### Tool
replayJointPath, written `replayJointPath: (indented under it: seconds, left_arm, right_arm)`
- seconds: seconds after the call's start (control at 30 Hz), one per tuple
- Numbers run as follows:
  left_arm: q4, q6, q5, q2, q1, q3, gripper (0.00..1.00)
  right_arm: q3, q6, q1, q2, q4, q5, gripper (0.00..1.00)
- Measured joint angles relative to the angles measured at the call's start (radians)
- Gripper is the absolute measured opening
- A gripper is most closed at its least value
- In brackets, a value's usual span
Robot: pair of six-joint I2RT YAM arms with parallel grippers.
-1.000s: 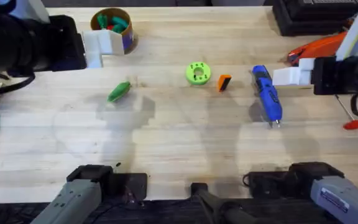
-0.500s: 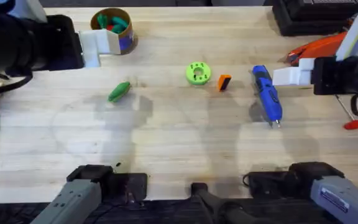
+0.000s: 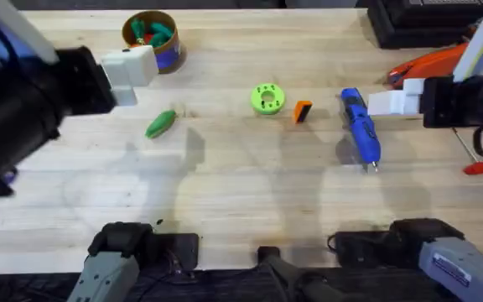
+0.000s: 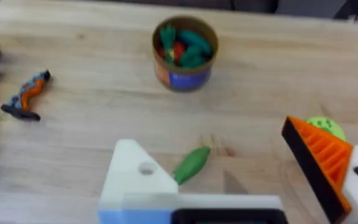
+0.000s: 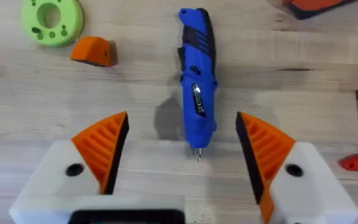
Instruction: Pick up the gripper from the table and insert it into the empty holder that is missing its gripper. Then pick up a screw, insert it into the mounting hole, and use the screwdriver to tighten it. Finally, clean up the table by picking up the vegetable and placing it into the bucket.
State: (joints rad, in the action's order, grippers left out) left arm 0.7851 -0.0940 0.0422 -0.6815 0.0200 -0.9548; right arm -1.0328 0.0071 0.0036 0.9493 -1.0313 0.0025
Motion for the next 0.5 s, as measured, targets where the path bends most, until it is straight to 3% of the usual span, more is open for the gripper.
replayJointPath:
  seconds: [0.3, 0.5]
  left_arm:
    - [-0.337, 0.001, -0.021, 0.244, 0.0, 0.304, 0.985]
    - [-0.504, 0.002, -0.05, 0.357, 0.0, 0.48, 0.985]
  right_arm:
    - [0.0, 0.0, 0.0, 0.0, 0.0, 0.0, 0.991]
    - [0.0, 0.0, 0.0, 0.0, 0.0, 0.0, 0.991]
